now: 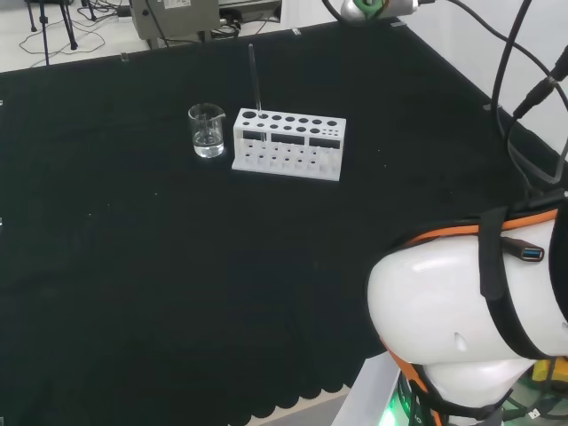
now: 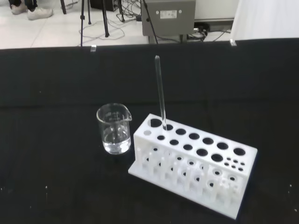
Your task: Take the glass rod from the white test tube rack.
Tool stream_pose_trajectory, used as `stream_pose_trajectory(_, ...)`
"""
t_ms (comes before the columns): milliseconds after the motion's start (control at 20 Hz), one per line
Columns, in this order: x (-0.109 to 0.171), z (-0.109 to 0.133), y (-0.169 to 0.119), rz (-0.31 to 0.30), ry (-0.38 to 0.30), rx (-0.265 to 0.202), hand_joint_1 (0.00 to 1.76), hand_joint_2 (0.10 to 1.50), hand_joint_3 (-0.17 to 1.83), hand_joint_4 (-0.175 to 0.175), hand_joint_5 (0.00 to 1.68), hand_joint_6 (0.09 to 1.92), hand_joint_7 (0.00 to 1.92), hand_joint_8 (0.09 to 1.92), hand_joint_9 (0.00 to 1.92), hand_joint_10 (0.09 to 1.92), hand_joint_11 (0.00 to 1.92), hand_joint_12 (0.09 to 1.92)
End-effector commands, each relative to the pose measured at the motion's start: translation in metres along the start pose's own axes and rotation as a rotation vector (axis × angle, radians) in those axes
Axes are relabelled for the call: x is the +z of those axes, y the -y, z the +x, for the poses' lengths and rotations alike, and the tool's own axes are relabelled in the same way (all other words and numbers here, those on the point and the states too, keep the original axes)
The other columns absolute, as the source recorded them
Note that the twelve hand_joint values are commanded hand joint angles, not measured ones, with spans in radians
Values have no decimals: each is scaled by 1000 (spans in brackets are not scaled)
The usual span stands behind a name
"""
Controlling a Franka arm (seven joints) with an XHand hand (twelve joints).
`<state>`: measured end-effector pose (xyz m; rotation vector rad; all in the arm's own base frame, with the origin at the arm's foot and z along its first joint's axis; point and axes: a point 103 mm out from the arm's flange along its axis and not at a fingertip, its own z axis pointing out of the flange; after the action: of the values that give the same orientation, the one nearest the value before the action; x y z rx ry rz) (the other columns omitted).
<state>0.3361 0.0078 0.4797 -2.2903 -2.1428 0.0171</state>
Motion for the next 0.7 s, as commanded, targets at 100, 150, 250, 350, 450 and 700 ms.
stream_pose_trajectory(100,4,17,-53,1,-15,-51,672,1201,-175,-163,247,87,330,885,656,798,564,1354)
stream_pose_trajectory(150,5,19,-59,1,-16,-58,672,1201,-175,-164,251,87,336,894,669,802,571,1355)
stream_pose_trajectory(250,9,23,-71,7,-17,-73,673,1202,-175,-165,261,87,358,908,700,811,583,1354)
stream_pose_trajectory(350,14,27,-83,14,-22,-82,674,1202,-175,-166,269,87,381,919,725,817,589,1354)
stream_pose_trajectory(450,18,30,-93,12,-30,-92,676,1202,-175,-167,280,87,417,924,767,818,598,1349)
stream_pose_trajectory(700,29,35,-120,31,-40,-121,680,1205,-175,-174,327,87,529,945,876,832,660,1336)
